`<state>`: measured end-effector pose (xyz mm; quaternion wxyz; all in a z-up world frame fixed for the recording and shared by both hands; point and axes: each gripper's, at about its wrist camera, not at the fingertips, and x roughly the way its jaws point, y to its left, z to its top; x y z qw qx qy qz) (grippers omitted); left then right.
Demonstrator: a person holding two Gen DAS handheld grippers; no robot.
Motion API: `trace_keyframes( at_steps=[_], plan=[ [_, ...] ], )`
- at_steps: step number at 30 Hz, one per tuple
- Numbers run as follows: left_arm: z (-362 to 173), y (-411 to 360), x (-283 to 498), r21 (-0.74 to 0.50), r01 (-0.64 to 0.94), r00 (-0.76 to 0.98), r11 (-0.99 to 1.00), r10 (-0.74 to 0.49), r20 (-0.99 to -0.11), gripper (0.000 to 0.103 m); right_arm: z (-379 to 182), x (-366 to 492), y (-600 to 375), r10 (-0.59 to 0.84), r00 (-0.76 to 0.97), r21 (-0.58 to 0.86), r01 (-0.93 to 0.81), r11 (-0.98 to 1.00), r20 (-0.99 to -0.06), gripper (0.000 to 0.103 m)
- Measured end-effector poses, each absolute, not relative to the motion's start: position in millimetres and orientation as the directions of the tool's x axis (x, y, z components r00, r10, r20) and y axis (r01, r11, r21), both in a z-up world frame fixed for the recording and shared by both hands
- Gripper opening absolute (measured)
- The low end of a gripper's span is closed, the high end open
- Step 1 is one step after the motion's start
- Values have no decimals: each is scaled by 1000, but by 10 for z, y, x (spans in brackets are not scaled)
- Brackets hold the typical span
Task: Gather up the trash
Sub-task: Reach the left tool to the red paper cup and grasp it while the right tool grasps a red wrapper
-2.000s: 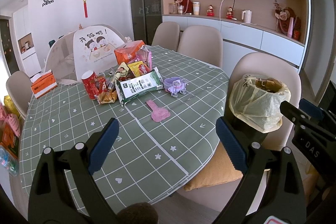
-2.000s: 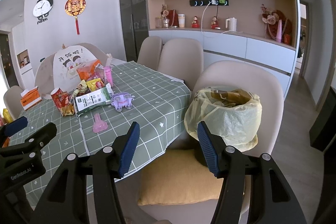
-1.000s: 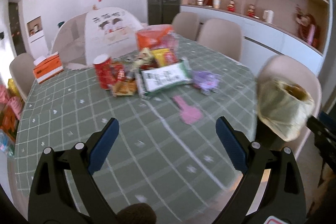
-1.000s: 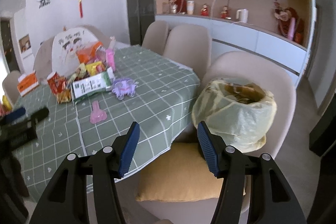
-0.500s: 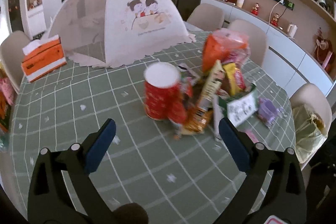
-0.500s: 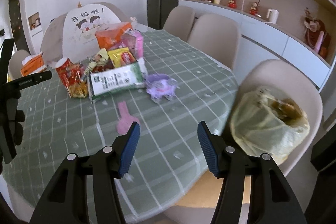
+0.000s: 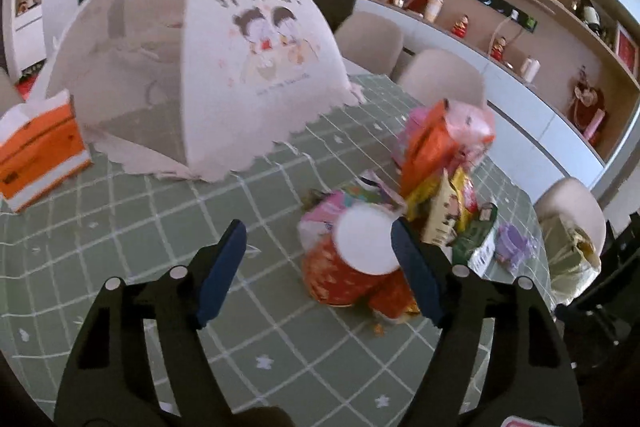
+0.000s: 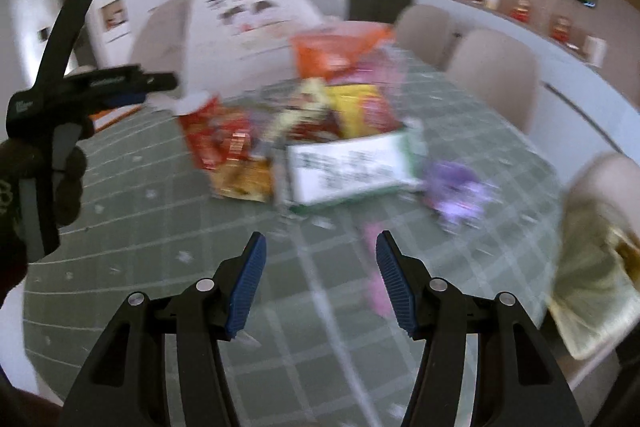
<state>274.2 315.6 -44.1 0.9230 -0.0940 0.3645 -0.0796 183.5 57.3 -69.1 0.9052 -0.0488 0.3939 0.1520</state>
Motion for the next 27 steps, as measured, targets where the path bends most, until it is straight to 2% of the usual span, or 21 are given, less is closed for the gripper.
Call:
trace_keyframes(
  at_steps=[5,10,15,16,20,23,27],
  plan=[
    [-503,3493,2604,-240,-6,709,971,-165,-685,71,-758,2089,1128,330,628,58,-413,909,-704,54],
    [-751,3783,2401,-256,-107,657,961,-125,-743,71,-843,2303,1596,294,670,-50,-444,895,-682,54],
    [-867,3879,2210,-268,-121,640,956,-131,-757,70,-972,2587,1814,265,681,-103,-449,888,-683,53],
    [-883,3879,2185,-270,-112,640,956,-139,-756,70,-977,2640,1821,265,680,-105,-450,887,-683,48],
    [-910,3837,2207,-312,-69,634,948,-199,-747,68,-939,2803,1787,322,615,-35,-495,868,-720,14],
    [-824,3704,2276,-349,9,644,937,-273,-715,68,-767,2793,1620,326,626,-8,-469,883,-709,12],
    [-657,3399,2369,-337,135,677,932,-335,-655,68,-435,2724,1191,320,658,46,-398,916,-682,11]
  ],
)
